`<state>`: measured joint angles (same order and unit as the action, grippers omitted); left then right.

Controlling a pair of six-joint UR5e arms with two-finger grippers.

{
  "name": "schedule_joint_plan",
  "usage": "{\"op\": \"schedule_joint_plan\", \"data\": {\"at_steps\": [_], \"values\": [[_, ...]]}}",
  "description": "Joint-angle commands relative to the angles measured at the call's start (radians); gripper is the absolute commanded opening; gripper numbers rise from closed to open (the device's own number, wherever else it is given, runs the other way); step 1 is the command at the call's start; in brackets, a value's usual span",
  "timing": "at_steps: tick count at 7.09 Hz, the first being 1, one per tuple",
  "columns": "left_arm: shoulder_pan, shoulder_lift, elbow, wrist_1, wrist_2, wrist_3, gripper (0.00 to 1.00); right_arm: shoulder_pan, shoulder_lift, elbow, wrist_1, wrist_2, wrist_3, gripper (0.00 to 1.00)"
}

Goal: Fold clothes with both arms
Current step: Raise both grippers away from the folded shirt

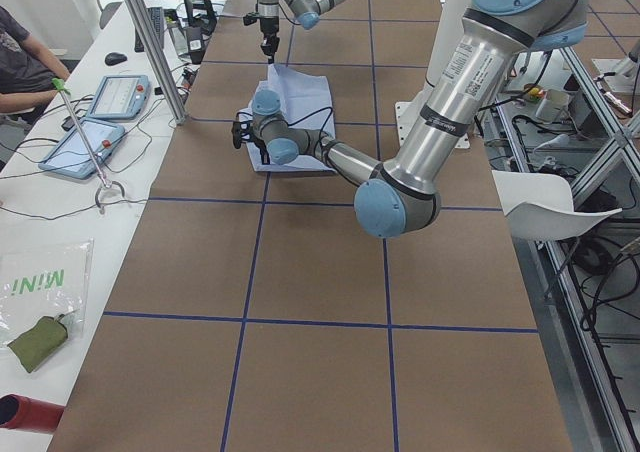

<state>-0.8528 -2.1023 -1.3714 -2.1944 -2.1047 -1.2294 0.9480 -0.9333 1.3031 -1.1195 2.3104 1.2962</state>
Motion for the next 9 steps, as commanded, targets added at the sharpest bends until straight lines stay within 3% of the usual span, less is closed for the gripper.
{"op": "schedule_joint_plan", "data": {"at_steps": [1, 3, 4, 5, 7, 9], "values": [[-0.002, -0.001, 0.021, -0.021, 0.0, 0.005, 0.0, -0.001, 0.001, -0.011, 0.001, 0.0, 0.0, 0.0], [-0.002, -0.001, 0.02, -0.021, 0.0, 0.007, 0.0, -0.003, 0.002, -0.013, 0.003, 0.0, 0.0, 0.0], [-0.003, -0.001, 0.021, -0.021, 0.002, 0.005, 0.19, -0.005, 0.002, -0.013, 0.003, 0.0, 0.0, 0.25], [-0.012, -0.001, 0.02, -0.022, 0.002, 0.008, 0.95, -0.009, 0.004, -0.014, 0.003, -0.012, 0.002, 0.99], [-0.066, 0.001, 0.017, -0.012, -0.009, 0.008, 0.99, -0.006, 0.001, -0.021, 0.003, -0.014, -0.003, 1.0], [-0.129, 0.014, -0.017, -0.005, -0.124, 0.01, 0.99, -0.041, -0.034, 0.027, 0.039, -0.019, 0.018, 1.0]]}}
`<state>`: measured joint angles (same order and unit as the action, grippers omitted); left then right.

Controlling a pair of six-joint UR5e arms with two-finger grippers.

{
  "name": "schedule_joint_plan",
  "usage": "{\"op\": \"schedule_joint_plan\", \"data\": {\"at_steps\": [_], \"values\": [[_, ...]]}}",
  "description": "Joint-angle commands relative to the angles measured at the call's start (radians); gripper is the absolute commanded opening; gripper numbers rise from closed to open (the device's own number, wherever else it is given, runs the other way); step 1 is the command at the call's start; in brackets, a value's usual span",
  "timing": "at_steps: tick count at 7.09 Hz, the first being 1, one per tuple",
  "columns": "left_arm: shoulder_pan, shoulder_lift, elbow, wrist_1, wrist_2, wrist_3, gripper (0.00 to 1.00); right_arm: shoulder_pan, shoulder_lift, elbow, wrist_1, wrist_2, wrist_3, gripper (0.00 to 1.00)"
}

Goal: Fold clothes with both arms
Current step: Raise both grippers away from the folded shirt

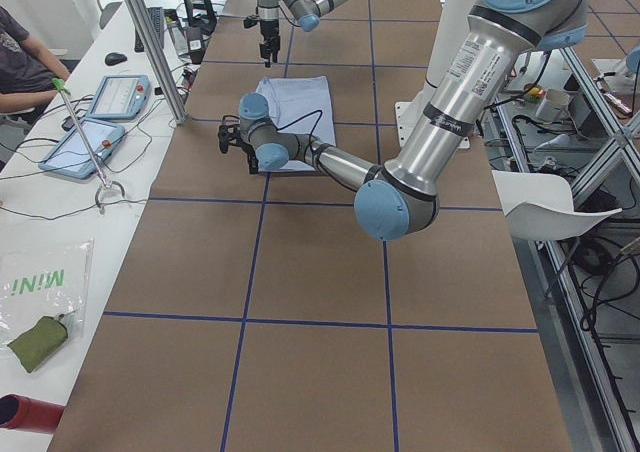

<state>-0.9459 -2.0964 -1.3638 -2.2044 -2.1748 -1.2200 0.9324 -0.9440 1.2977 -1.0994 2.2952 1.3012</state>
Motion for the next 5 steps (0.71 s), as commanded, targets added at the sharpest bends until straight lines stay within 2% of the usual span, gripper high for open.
{"op": "schedule_joint_plan", "data": {"at_steps": [1, 3, 5], "values": [[-0.036, 0.033, -0.064, 0.011, -0.056, -0.003, 0.99, -0.067, -0.094, 0.116, 0.02, -0.017, 0.015, 1.0], [-0.036, 0.035, -0.098, 0.043, -0.056, -0.004, 0.99, -0.119, -0.212, 0.254, 0.007, -0.033, 0.015, 1.0], [-0.036, 0.035, -0.101, 0.048, -0.056, -0.009, 0.99, -0.191, -0.24, 0.256, 0.006, -0.084, 0.015, 1.0]]}}
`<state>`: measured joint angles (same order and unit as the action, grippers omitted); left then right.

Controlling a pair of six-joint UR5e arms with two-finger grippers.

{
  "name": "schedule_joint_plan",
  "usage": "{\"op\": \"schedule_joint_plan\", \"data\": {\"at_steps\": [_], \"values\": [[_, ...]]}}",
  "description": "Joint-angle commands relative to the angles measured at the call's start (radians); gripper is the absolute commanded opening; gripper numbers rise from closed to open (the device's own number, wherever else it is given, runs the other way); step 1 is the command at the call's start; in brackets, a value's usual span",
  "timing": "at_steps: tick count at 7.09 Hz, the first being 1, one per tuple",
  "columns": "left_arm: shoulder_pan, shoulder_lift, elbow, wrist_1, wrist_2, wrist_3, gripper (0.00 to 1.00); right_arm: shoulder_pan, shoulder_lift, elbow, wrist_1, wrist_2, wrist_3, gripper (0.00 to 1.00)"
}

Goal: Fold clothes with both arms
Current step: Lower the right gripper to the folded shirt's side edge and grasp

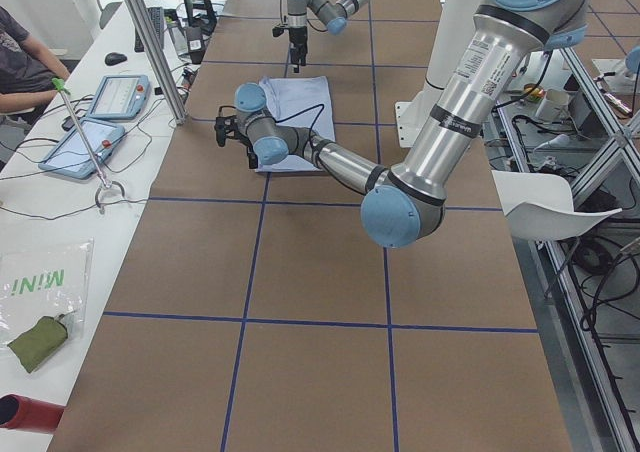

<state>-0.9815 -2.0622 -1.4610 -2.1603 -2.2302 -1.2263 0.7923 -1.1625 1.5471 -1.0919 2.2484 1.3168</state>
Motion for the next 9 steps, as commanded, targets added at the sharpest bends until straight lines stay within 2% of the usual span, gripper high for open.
{"op": "schedule_joint_plan", "data": {"at_steps": [1, 3, 6, 9], "values": [[0.0, 0.002, -0.004, 0.004, 0.001, -0.004, 0.99, -0.079, -0.023, 0.004, -0.003, -0.073, -0.001, 1.0], [0.0, 0.002, -0.004, 0.004, 0.003, -0.004, 0.99, -0.08, -0.039, 0.008, -0.003, -0.075, -0.001, 0.97], [0.001, 0.001, -0.004, 0.004, 0.006, -0.004, 0.99, -0.08, -0.046, 0.014, -0.003, -0.072, -0.001, 0.7], [0.0, 0.001, -0.002, 0.004, 0.007, -0.004, 0.99, -0.082, -0.065, 0.037, 0.004, -0.076, -0.001, 0.22]]}}
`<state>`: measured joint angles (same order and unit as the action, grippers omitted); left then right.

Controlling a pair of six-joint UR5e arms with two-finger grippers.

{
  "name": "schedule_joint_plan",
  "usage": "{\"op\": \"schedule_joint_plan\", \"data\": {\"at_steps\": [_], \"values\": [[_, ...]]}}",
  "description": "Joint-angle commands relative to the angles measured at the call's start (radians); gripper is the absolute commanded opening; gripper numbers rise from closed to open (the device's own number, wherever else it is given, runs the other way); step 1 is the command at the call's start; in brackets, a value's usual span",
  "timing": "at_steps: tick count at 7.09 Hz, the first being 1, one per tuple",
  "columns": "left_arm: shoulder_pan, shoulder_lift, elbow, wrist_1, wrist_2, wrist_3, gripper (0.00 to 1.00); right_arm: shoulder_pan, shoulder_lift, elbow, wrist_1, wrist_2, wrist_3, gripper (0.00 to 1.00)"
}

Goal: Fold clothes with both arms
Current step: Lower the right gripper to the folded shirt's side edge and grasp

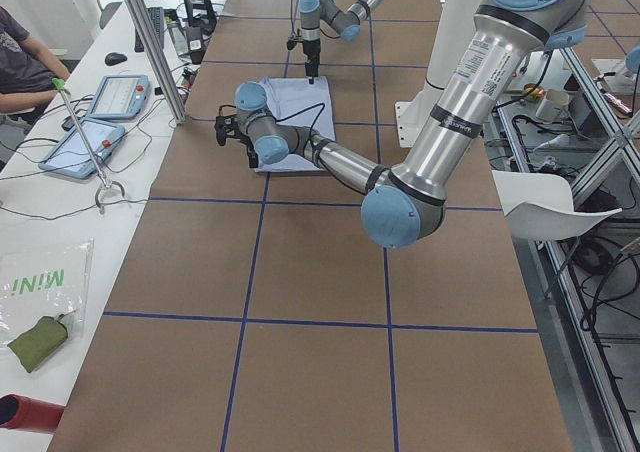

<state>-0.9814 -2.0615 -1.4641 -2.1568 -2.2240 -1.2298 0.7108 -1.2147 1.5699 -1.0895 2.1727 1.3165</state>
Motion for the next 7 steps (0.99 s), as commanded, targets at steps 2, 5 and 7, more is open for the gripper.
{"op": "schedule_joint_plan", "data": {"at_steps": [2, 5, 7], "values": [[0.0, 0.0, -0.001, 0.0, 0.0, 0.0, 0.99, -0.01, -0.055, 0.074, 0.003, -0.002, 0.001, 0.0], [0.0, -0.003, -0.002, 0.0, 0.001, -0.002, 0.99, -0.033, -0.068, 0.085, 0.003, 0.004, 0.003, 0.0], [-0.002, 0.0, -0.045, 0.012, 0.001, -0.014, 0.99, -0.075, -0.219, 0.282, 0.005, 0.019, 0.001, 0.0]]}}
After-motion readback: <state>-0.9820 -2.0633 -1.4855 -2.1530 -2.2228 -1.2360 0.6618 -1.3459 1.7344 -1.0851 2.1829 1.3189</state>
